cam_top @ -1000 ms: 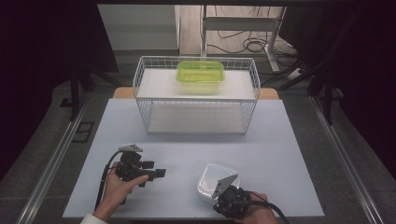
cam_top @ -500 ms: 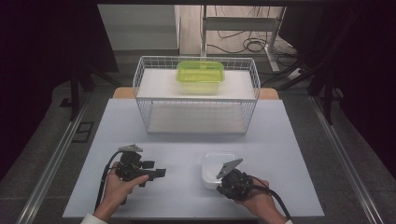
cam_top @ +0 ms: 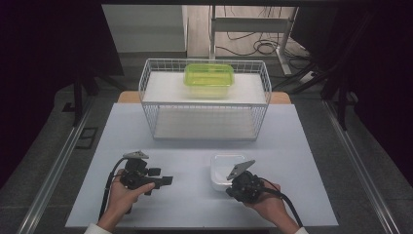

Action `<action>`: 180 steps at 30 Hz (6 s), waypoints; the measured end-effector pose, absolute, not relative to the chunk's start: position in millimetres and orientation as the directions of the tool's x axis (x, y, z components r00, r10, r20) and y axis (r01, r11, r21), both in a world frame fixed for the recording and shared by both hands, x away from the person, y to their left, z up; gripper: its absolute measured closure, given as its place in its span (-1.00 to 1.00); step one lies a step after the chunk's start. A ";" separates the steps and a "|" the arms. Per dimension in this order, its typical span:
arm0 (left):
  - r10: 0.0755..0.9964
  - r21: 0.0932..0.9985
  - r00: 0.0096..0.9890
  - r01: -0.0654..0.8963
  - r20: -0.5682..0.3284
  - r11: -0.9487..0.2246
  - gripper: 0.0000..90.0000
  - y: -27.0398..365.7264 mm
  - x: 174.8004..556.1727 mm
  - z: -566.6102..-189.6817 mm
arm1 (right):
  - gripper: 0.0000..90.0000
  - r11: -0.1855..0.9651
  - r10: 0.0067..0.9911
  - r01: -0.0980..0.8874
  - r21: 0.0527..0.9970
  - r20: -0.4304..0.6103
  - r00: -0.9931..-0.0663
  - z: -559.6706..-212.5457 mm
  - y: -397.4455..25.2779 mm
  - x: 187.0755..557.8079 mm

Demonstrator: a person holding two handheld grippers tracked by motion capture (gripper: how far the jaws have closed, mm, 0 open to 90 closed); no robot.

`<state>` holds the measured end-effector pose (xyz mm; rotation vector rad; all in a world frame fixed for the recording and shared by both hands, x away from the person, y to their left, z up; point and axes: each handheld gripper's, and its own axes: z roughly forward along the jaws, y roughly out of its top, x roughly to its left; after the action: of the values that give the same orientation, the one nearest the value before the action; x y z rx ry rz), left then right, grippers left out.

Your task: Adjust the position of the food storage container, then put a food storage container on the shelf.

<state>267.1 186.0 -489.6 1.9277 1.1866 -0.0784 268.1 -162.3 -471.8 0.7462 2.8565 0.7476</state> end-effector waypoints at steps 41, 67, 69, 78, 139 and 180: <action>0.718 0.625 0.518 0.767 -0.465 -0.149 -0.37 191.0 270.7 -489.4 | 0.97 0.488 0.739 0.665 0.565 0.138 -0.659 -475.0 -207.8 330.6; 0.724 0.627 0.517 0.765 -0.457 -0.151 -0.37 190.9 270.7 -489.8 | 0.97 0.549 0.683 0.616 0.565 0.122 -0.720 -482.0 -165.8 331.2; 0.724 0.627 0.517 0.765 -0.457 -0.150 -0.37 191.0 270.8 -489.9 | 0.97 0.549 0.682 0.615 0.565 0.122 -0.721 -482.1 -165.1 331.1; 0.729 0.636 0.508 0.761 -0.459 -0.130 -0.37 193.1 269.7 -487.9 | 0.97 0.531 0.688 0.621 0.577 0.134 -0.713 -478.6 -170.1 330.5; 0.701 0.617 0.443 0.787 -0.559 -0.005 -0.32 177.6 274.9 -477.3 | -0.23 0.244 0.656 0.725 0.644 0.441 -0.612 -463.6 -212.4 318.0; 0.551 0.445 0.346 0.894 -0.759 0.053 0.25 147.1 311.2 -514.6 | 0.23 0.192 0.631 0.826 0.529 0.579 -0.517 -488.5 -191.3 346.5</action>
<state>311.2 147.1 -514.6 1.6209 1.3259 -0.4341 346.5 -191.3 -488.5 1.6219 2.5939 1.4262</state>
